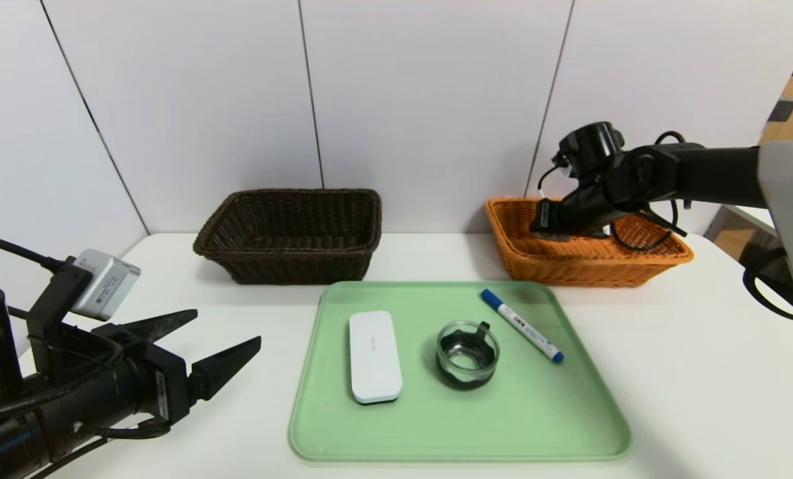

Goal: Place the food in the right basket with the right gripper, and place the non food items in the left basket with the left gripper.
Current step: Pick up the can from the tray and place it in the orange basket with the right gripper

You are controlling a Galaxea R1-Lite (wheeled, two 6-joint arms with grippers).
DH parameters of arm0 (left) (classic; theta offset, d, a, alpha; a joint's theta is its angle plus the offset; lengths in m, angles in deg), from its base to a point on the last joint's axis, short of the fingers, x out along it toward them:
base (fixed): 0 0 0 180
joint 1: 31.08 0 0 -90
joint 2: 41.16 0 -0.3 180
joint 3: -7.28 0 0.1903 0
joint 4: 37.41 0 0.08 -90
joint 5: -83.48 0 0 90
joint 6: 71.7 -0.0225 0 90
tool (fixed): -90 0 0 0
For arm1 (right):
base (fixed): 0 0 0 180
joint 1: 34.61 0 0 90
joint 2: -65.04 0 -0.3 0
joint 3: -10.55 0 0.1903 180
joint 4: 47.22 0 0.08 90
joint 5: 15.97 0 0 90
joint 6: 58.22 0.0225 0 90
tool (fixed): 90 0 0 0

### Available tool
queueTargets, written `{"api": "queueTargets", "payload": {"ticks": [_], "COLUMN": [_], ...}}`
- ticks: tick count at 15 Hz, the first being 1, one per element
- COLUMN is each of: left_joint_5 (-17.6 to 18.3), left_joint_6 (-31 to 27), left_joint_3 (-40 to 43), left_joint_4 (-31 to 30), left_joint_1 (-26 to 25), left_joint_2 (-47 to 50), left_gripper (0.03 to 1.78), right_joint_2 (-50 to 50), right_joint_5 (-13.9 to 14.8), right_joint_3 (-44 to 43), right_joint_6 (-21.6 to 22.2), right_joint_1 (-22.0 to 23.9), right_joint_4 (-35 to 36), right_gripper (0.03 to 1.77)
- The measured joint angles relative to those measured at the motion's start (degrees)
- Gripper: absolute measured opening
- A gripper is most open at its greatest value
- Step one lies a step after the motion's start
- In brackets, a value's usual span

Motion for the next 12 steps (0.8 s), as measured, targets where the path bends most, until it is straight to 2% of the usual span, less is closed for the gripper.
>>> {"api": "queueTargets", "payload": {"ticks": [7,12], "left_joint_5": [0.0,0.0], "left_joint_6": [0.1,0.1], "left_joint_3": [0.0,0.0], "left_joint_4": [0.0,0.0], "left_joint_1": [0.0,-0.1], "left_joint_2": [-0.1,-0.2], "left_gripper": [1.69,1.69], "right_joint_2": [1.4,1.7], "right_joint_5": [0.2,0.1], "right_joint_3": [0.0,-0.2], "right_joint_6": [-0.1,-0.2], "right_joint_1": [0.0,0.0], "right_joint_4": [0.6,0.8], "right_gripper": [0.98,1.30]}}
